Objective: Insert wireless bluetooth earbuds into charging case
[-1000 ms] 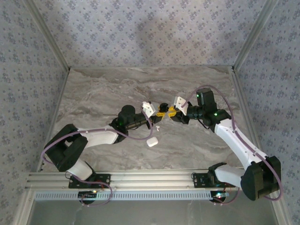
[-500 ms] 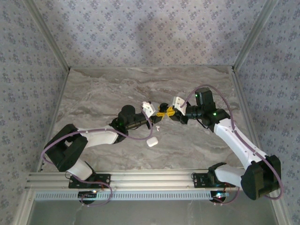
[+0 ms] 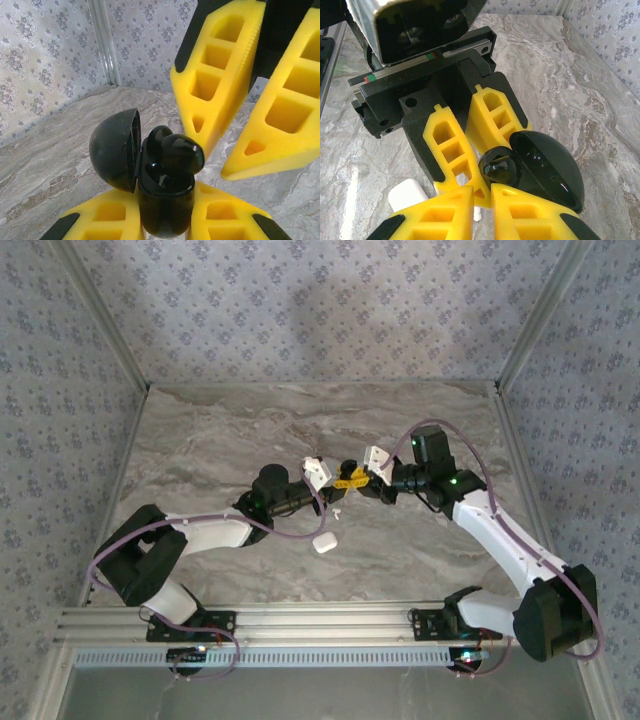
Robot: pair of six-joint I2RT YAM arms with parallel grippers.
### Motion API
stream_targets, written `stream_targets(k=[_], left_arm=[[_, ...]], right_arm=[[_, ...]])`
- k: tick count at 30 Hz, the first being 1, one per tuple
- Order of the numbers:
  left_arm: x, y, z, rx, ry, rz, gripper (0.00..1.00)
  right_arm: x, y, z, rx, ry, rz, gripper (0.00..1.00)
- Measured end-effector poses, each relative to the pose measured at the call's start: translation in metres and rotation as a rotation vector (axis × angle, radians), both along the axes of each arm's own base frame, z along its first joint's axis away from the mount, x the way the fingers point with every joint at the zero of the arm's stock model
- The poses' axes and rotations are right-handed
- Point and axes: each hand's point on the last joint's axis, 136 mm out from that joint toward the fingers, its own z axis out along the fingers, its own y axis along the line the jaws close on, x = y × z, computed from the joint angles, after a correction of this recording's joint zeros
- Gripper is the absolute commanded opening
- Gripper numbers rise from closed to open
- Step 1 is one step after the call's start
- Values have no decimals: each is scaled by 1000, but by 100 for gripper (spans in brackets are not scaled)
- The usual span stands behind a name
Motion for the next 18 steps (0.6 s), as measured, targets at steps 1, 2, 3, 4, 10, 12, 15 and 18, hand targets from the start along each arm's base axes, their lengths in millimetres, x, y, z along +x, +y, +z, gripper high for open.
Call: stream_targets(k=[1, 2, 3, 4, 10, 12, 15, 18], left_arm=[[0, 0, 0, 0, 0, 0, 12], [0, 0, 0, 0, 0, 0, 12], [0, 0, 0, 0, 0, 0, 12], [0, 0, 0, 0, 0, 1, 12], [0, 1, -1, 4, 3, 4, 12], [0, 1, 0, 5, -1, 4, 12], [-2, 0, -3, 18, -3, -8, 12], [-6, 0, -4, 32, -10, -29, 12]], right_arm=[[0, 0, 0, 0, -1, 0, 20], [1, 1, 0, 0, -2, 0, 20], [1, 1, 0, -1, -3, 1, 20], [1, 1, 0, -1, -3, 2, 20], [1, 2, 0, -2, -4, 2, 22], [0, 2, 0, -3, -3, 3, 27], [-4, -1, 4, -7, -11, 2, 35], [-8, -11, 15, -16, -44, -12, 51]])
